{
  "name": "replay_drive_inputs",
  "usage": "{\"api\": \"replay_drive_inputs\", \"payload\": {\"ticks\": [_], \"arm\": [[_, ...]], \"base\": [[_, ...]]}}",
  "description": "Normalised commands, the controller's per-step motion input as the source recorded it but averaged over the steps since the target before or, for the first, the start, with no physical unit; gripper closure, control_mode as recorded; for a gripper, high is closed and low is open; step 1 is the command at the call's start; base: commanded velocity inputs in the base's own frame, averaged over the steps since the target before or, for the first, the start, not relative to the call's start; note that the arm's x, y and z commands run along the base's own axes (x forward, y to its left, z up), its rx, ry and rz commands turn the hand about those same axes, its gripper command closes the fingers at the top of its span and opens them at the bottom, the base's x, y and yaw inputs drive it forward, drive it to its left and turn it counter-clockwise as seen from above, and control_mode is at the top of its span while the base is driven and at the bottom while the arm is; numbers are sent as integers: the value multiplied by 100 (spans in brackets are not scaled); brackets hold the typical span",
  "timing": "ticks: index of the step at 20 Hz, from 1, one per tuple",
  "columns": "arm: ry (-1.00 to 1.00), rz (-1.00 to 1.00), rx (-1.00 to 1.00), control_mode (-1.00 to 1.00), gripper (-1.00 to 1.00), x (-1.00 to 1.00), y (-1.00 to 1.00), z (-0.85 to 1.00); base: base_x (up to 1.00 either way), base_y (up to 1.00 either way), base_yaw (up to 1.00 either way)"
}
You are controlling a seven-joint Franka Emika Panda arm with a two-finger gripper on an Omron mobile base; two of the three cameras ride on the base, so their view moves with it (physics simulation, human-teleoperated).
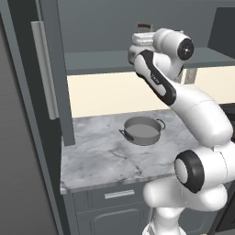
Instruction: Pick the kettle from the cabinet and place it on a stove burner. Then pick the pot from the counter and place it on another stove burner. Finally, turn both burners on.
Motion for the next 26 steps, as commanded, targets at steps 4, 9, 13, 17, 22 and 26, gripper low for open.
{"api": "replay_drive_inputs", "payload": {"ticks": [4, 9, 13, 17, 22, 26], "arm": [[-5, 0, 0, -100, 100, -59, -12, 9], [-3, 0, 0, -100, 100, -61, -13, 5], [-2, 0, 0, -100, 100, -61, -14, 6], [-1, 0, 0, -100, 100, -59, -15, 2], [0, 0, 0, -100, 100, -57, -15, 0], [0, 0, 0, -100, 100, -57, -18, 0]], "base": [[0, 0, 0], [0, 0, 0], [0, 0, 0], [0, 0, 0], [0, 0, 0], [0, 0, 0]]}}
